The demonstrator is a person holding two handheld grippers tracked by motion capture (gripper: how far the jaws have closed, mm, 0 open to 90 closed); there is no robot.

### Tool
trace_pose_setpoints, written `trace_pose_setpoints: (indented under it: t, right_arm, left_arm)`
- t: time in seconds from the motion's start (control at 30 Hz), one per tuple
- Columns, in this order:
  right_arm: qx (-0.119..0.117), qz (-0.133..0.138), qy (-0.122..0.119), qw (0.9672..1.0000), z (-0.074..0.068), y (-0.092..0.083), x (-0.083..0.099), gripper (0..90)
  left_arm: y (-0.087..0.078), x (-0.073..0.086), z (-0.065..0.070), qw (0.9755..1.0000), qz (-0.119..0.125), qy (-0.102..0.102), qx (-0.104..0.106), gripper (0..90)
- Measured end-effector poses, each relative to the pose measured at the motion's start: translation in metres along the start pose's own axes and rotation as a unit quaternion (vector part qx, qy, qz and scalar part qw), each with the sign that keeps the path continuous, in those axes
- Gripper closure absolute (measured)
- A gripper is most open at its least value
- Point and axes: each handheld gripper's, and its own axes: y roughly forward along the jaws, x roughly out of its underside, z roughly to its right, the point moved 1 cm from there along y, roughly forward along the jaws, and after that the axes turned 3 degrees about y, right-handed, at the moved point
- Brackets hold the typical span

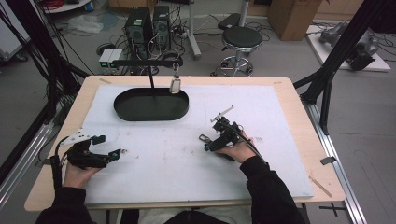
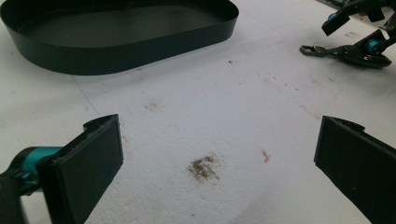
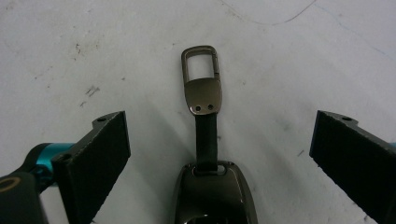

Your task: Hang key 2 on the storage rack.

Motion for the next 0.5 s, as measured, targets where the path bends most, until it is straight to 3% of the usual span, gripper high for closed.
trace_pose_setpoints:
  t: [0.13,0.23,0.5]
  right_arm:
    - [-0.001,-0.009,0.004,0.9999,0.001,0.001,0.004,7.8]
    - [-0.006,-0.013,0.001,0.9999,0.000,0.002,0.009,18.7]
    - [0.021,0.007,-0.033,0.9992,-0.007,0.000,0.011,43.9]
  left_arm:
    - [0.000,0.000,0.000,1.0000,0.001,0.001,-0.001,1.7]
    - [-0.001,0.000,0.000,1.0000,0.002,0.001,-0.003,1.7]
    - [-0.001,0.000,0.000,1.0000,0.001,0.001,-0.002,1.7]
